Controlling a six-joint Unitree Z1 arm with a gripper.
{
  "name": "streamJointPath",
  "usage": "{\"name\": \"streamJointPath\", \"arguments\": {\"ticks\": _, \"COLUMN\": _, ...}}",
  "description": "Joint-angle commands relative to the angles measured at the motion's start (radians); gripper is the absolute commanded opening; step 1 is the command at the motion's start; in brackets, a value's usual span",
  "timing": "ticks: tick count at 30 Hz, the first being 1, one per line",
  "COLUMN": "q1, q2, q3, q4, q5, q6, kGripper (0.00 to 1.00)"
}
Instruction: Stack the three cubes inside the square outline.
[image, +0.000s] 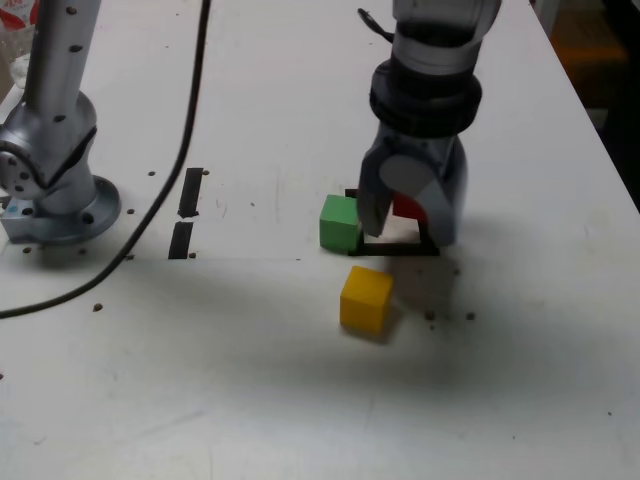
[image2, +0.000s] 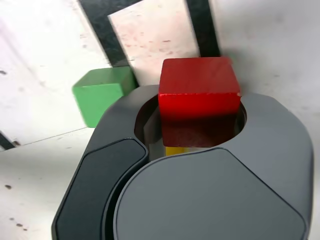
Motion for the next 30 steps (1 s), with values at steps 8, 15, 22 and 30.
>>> {"name": "streamJointPath", "arguments": {"ticks": 8, "q1": 0.001, "q2": -0.02, "q3": 0.012, "q4": -0.009, "q5": -0.019, "q6": -0.002, "kGripper": 0.04}}
{"name": "streamJointPath", "arguments": {"ticks": 15, "q1": 0.009, "q2": 0.005, "q3": 0.009, "q4": -0.038, "q5": -0.055, "q6": -0.006, "kGripper": 0.05}}
{"name": "streamJointPath", "arguments": {"ticks": 22, "q1": 0.023, "q2": 0.039, "q3": 0.016, "q4": -0.065, "q5": -0.078, "q6": -0.037, "kGripper": 0.05}}
{"name": "streamJointPath", "arguments": {"ticks": 30, "q1": 0.068, "q2": 0.029, "q3": 0.052, "q4": -0.062, "q5": -0.06, "q6": -0.046, "kGripper": 0.05}}
